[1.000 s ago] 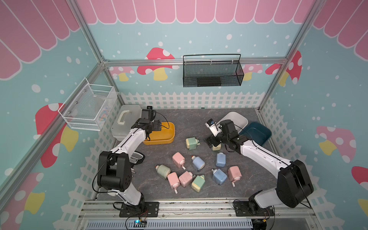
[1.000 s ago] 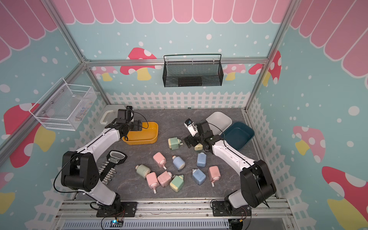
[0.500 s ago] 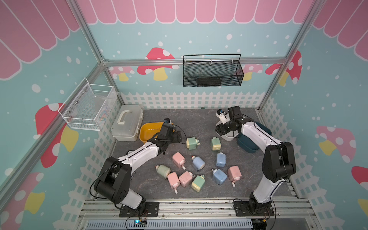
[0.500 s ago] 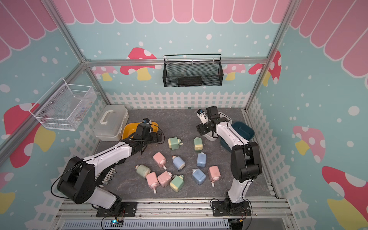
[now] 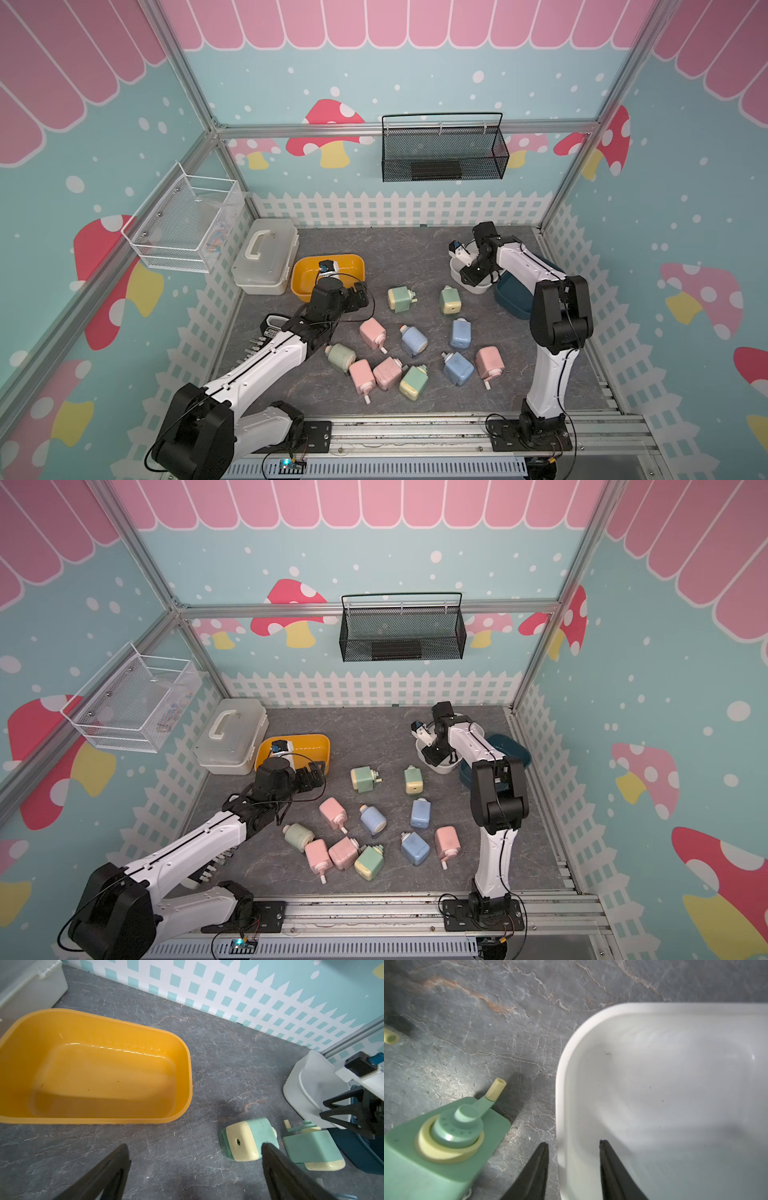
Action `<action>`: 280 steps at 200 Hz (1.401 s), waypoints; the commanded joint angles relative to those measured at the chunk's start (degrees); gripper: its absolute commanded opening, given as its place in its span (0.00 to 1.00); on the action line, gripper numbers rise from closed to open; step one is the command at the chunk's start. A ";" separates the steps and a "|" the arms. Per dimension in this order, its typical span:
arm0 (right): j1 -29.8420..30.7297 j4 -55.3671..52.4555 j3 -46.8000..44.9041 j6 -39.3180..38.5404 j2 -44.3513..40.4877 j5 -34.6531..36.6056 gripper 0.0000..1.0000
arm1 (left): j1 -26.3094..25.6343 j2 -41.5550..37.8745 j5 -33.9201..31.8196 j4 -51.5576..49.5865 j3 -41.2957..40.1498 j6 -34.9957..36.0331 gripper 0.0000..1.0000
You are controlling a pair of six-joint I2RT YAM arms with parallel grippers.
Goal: Place the pencil sharpeners by color into the storage box
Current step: Move the storage box to the center of the board.
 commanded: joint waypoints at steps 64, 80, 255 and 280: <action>-0.20 -3.30 5.00 -3.75 3.48 -3.03 0.08 | -0.12 -1.40 -2.43 -0.83 -1.54 -0.61 0.99; -0.14 -3.16 5.88 -4.47 4.14 -3.28 0.04 | -0.12 -1.48 -3.12 -0.63 -1.86 -0.96 0.99; 6.29 4.56 9.55 12.26 5.08 -15.26 0.00 | -0.09 7.09 -4.90 -3.49 4.50 -5.55 0.99; 8.93 6.99 9.68 15.84 5.76 -17.61 0.00 | 0.14 7.27 -4.10 -2.78 4.39 -4.82 0.99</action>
